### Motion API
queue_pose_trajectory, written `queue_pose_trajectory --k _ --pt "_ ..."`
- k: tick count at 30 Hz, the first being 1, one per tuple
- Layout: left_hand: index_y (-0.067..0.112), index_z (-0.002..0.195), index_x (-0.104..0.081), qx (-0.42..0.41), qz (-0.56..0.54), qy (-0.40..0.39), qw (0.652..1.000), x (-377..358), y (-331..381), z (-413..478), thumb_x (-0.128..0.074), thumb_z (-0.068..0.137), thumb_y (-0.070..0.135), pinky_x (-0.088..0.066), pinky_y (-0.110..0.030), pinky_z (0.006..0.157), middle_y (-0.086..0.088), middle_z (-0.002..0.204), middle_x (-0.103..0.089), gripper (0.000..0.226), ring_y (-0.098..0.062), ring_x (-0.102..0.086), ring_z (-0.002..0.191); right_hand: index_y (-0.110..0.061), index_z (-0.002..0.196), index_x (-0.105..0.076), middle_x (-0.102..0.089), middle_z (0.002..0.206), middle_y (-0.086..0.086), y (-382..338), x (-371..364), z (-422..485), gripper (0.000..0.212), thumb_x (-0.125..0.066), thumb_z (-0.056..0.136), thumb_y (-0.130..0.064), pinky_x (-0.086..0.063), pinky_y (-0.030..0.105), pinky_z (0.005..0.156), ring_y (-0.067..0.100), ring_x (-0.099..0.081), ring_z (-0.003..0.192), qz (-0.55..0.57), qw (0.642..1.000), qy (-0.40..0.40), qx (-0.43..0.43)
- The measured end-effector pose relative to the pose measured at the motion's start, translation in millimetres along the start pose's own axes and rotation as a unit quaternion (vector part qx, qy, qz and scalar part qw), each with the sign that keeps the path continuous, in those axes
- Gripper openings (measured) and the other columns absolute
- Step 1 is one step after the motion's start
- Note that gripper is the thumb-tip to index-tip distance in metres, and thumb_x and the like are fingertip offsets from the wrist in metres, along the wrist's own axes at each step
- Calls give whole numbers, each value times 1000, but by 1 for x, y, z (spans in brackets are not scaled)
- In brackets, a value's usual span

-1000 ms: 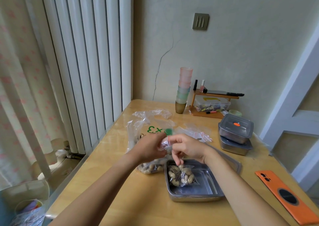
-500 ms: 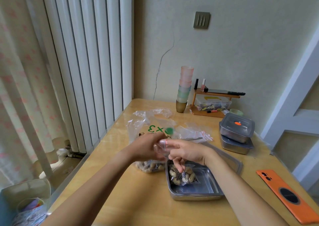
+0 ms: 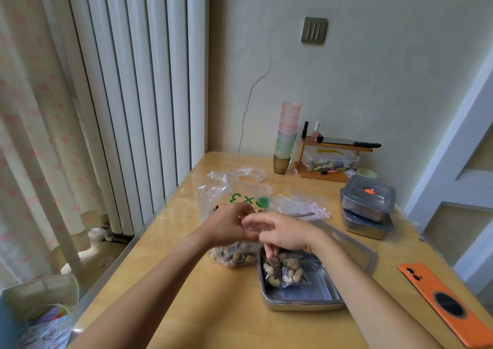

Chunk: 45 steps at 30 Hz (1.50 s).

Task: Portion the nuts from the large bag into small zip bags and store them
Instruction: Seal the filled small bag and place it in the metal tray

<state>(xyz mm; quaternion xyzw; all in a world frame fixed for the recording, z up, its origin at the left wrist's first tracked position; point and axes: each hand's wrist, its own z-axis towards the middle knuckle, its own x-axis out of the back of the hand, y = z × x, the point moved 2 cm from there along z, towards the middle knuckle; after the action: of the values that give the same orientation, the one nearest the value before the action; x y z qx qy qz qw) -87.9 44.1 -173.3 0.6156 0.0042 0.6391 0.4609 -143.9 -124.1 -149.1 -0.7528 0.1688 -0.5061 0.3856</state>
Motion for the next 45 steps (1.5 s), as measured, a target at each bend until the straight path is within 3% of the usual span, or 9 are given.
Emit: queue_pose_trajectory --k 6,12,16,21,25,28,33,38,45 --pt "24 107 -68 47 0 -116 992 3 0 7 -87 73 39 -55 -37 90 7 102 -71 42 -16 -66 97 -24 152 -47 -51 147 -8 -6 -2 -4 60 -46 96 0 -56 23 70 15 -71 72 -46 999 -23 -15" --pt "19 99 -73 49 -37 -114 992 1 2 11 -88 76 33 -55 -36 86 6 94 -75 31 -15 -70 91 -20 147 -51 -66 81 -40 -10 1 -10 56 -44 97 6 -56 23 75 14 -69 71 -19 1000 -5 -3" --pt "19 93 -74 64 -26 -28 997 0 -5 12 -85 80 32 -58 -34 78 5 90 -74 21 -13 -69 83 -24 134 -63 -63 134 -15 -1 8 -6 53 -45 96 8 -60 32 80 20 -74 91 58 995 64 49" --pt "25 94 -65 72 46 68 994 8 -13 9 -80 86 33 -49 -23 70 7 100 -66 18 -11 -61 92 -22 137 -62 -61 141 -6 47 43 5 37 -51 103 -12 -49 35 105 16 -57 127 -69 926 355 -113" --pt "19 103 -68 111 78 49 990 9 -18 9 -78 87 34 -45 -23 63 0 106 -69 25 -16 -62 90 -15 145 -49 -56 144 10 95 52 15 44 -48 104 -33 -42 43 107 35 -47 136 -213 897 276 -273" --pt "13 99 -71 145 108 27 983 9 -19 11 -74 87 28 -46 -21 58 -2 95 -71 20 -16 -62 80 -17 122 -63 -65 127 9 101 56 14 30 -56 101 -37 -47 40 102 32 -56 121 -260 885 289 -255" --pt "11 75 -63 198 193 39 960 7 -27 11 -61 91 25 -47 -25 51 1 61 -52 21 -16 -47 53 -15 118 -66 -71 103 1 89 63 12 24 -71 94 -13 -52 21 70 14 -69 86 54 925 355 -125" --pt "14 86 -56 211 218 29 952 1 -22 12 -62 94 34 -42 -24 52 2 70 -54 23 -17 -50 63 1 120 -61 -68 87 10 51 47 22 21 -63 100 -6 -54 20 63 15 -64 72 435 842 318 23" --pt "9 112 -60 217 207 37 953 -4 -20 11 -55 100 38 -49 -27 58 0 82 -60 32 -20 -61 75 -18 124 -66 -73 105 5 28 0 58 38 -43 109 -44 -61 34 82 17 -72 90 88 970 220 -50"
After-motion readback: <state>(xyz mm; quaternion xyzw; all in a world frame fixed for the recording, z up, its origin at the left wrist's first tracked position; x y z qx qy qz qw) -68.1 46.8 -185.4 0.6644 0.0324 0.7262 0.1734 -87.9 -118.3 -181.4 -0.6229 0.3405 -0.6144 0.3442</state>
